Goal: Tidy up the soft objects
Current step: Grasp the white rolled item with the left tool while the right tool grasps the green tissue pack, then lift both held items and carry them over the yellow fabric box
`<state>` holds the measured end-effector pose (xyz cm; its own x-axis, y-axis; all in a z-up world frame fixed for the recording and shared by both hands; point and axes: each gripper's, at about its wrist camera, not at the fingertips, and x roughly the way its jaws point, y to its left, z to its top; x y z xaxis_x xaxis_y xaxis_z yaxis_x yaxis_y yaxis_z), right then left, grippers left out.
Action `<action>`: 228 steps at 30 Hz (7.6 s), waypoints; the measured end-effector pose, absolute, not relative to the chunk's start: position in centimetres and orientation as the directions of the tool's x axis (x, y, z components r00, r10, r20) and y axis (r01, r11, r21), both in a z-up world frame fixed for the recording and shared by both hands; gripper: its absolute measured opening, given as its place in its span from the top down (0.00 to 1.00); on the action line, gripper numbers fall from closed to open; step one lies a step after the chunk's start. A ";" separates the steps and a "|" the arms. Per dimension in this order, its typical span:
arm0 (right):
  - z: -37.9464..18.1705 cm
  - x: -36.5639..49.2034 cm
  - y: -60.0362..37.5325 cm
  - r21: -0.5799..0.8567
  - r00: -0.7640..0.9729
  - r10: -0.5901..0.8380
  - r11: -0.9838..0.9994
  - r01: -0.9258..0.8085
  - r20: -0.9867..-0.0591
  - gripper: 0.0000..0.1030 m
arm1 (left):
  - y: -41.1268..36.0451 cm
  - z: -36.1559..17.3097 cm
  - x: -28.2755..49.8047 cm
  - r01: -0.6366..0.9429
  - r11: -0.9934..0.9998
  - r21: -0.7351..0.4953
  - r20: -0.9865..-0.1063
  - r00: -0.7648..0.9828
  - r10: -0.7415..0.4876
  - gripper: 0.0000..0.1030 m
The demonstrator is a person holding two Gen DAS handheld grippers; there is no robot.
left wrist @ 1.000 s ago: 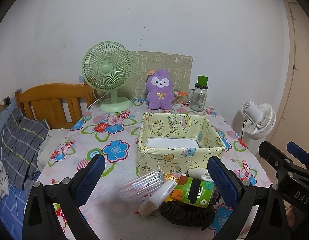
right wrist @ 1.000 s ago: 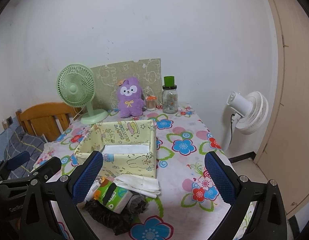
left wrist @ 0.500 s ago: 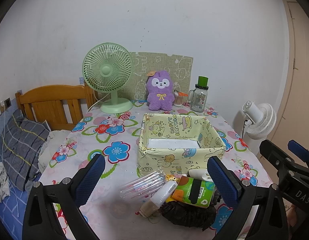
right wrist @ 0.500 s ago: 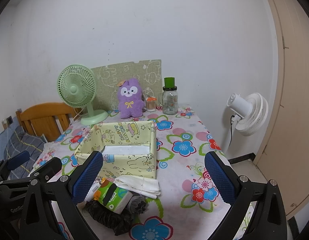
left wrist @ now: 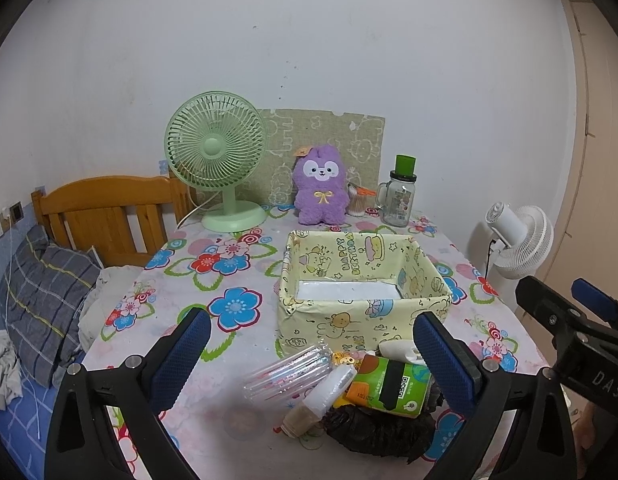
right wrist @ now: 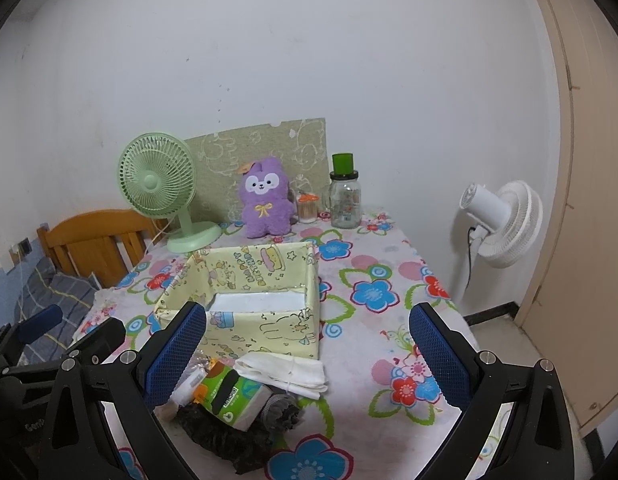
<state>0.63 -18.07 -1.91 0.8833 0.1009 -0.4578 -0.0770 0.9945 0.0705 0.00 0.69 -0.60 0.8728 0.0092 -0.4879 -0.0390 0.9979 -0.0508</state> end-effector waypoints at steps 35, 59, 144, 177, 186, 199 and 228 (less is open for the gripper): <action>-8.4 6.9 -15.1 0.062 0.766 0.142 0.989 -0.132 -0.627 0.04 | 0.7 -7.3 5.5 -0.008 1.000 -0.028 -0.658 0.753 -0.012 0.14; -11.2 6.0 -12.9 0.067 0.701 0.180 0.980 -0.186 -0.690 0.10 | 0.2 -10.7 5.1 0.062 0.998 -0.025 -0.733 0.678 -0.060 0.37; -11.4 3.6 -9.0 0.074 0.683 0.217 0.970 -0.232 -0.697 0.76 | 1.1 -11.6 4.3 0.143 0.982 -0.123 -0.734 0.652 -0.187 0.91; -3.9 2.7 -11.5 0.089 0.769 0.252 0.965 -0.248 -0.588 0.76 | -1.5 -3.3 3.7 0.150 0.987 -0.061 -0.638 0.755 -0.154 0.91; -2.4 3.4 -12.0 0.094 0.786 0.255 0.965 -0.246 -0.564 0.77 | -2.0 -1.9 4.7 0.156 0.986 -0.054 -0.622 0.768 -0.156 0.91; -2.1 6.0 -12.8 0.105 0.795 0.240 0.970 -0.219 -0.557 0.77 | -2.7 -1.5 7.5 0.171 0.984 -0.055 -0.618 0.768 -0.167 0.91; -3.9 15.3 -12.7 0.117 0.782 0.222 0.975 -0.189 -0.582 0.77 | -2.7 -3.1 16.2 0.110 0.993 -0.039 -0.643 0.758 -0.109 0.91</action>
<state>15.34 -12.69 -3.90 0.7822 0.2216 -0.5823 -0.1889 0.9750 0.1172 16.18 -2.69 -3.13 0.7579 -0.1093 -0.6431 0.1105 0.9931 -0.0386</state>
